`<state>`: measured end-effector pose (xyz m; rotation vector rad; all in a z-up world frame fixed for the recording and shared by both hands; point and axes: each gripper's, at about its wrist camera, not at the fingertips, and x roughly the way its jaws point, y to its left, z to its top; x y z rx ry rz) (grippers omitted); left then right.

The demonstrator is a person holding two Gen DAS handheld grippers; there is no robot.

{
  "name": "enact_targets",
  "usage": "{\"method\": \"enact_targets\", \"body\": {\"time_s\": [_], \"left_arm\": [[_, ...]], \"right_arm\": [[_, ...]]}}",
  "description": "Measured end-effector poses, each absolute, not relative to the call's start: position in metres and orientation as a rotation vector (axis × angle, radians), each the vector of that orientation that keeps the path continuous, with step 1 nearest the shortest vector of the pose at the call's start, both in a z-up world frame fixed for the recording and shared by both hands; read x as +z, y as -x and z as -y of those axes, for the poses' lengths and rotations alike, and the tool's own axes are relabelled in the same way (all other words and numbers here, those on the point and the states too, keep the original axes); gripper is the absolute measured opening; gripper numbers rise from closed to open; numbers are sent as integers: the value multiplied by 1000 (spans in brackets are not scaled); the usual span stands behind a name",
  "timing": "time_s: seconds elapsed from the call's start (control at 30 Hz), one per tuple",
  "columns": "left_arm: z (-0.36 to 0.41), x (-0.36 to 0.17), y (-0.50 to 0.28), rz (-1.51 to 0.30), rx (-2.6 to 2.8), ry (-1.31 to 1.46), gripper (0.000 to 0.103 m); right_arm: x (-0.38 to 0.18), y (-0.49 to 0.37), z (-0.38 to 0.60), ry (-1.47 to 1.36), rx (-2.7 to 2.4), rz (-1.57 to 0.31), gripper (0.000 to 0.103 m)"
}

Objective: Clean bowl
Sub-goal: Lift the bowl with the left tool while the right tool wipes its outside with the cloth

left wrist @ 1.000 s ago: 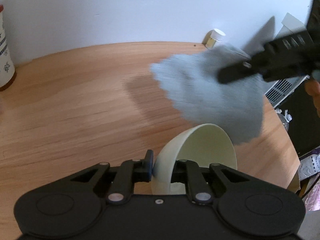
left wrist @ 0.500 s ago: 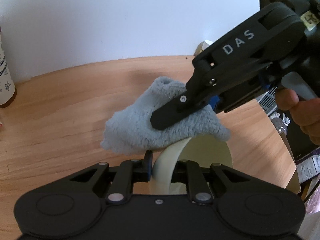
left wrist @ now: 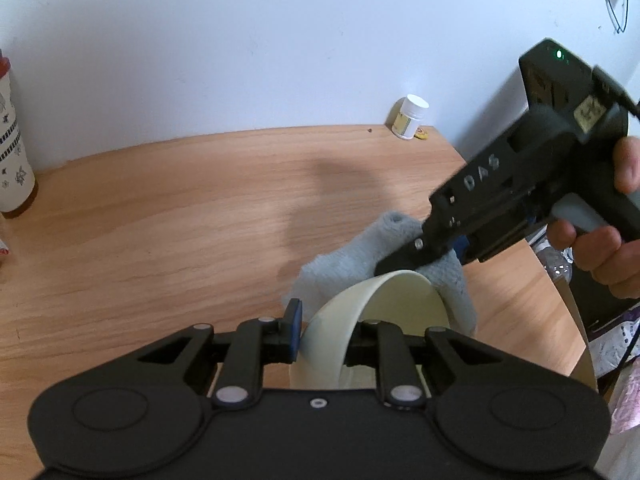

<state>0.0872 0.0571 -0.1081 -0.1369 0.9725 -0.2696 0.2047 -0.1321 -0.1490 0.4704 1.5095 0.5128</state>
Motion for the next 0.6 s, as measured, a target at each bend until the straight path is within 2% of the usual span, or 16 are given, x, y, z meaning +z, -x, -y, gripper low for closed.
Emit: {"method": "enact_targets", "body": {"time_s": [0.2,0.43,0.6], "left_arm": [[-61,-110,-90,-973,-299,105,17],[-46,-106,-94,-971,-327,40,17],[-47,-105,-93,-966,-310,47,17]], "right_arm": [[-160,-204,136,-549,520,-1558,27],[-139,-210,109,-527,602,-1546,27],[-130,-209,93,-618,684,-1555,27]]}}
